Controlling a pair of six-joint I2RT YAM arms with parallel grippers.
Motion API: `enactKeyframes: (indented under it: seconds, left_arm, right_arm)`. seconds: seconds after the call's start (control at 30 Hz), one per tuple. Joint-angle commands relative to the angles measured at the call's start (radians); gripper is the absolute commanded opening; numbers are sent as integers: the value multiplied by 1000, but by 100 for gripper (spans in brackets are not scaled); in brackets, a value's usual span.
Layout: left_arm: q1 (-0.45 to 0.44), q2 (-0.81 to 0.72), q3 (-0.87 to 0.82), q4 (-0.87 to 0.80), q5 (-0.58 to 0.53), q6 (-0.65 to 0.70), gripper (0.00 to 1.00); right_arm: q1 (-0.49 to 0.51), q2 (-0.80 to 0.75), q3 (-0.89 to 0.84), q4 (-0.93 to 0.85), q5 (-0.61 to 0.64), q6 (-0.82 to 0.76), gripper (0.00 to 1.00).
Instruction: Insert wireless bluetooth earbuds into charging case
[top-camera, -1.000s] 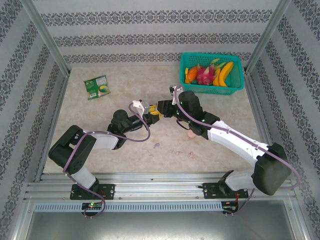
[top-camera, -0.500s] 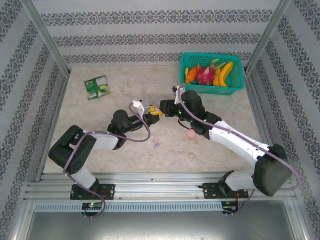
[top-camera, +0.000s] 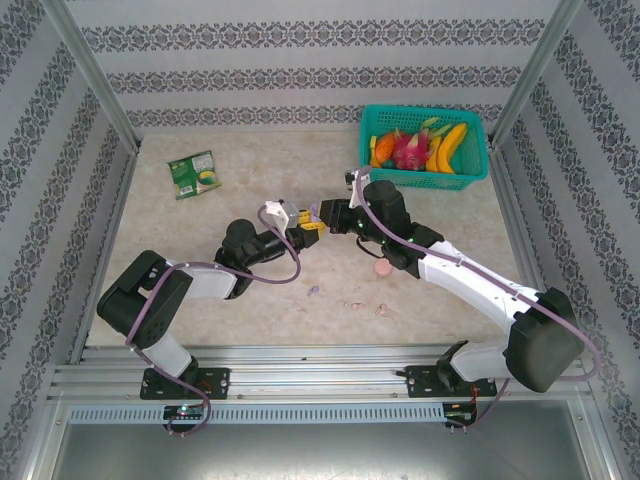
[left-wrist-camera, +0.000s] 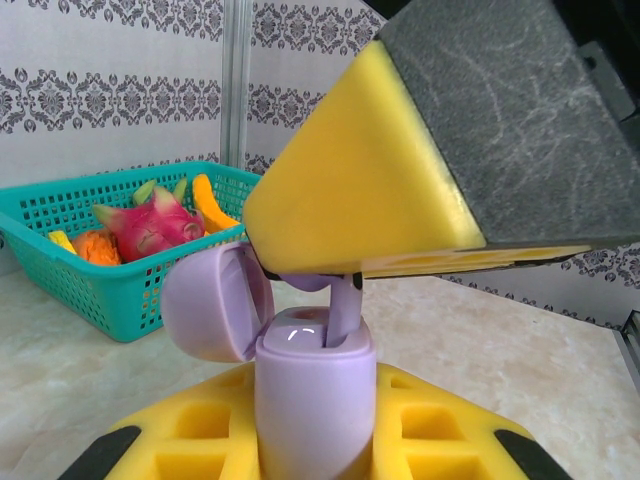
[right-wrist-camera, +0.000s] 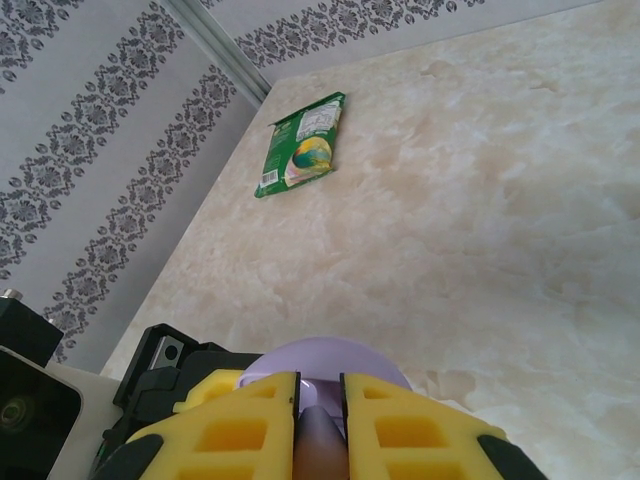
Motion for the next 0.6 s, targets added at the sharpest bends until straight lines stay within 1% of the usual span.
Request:
enactKeyframes:
  seconds: [0.0,0.2,0.43,0.47,0.57]
  left_arm:
    - [-17,-44,17,84,37,12,0]
    - [-17,-43,23,80,37,12,0]
    - [-16,-41,27,78,38,9,0]
    - [-17,-40,28,78,38,8,0]
    - [-16,-40,24,81,38,8,0]
  right_arm:
    - [10,-12,14,-45,7,-58,13]
    - [56,-10,39,-88,57,-129,13]
    - [86,6,63,-116,87,-158,13]
    - [86,7,67,-118,90,-159,14]
    - [85,3,71,-125,104,-154,26]
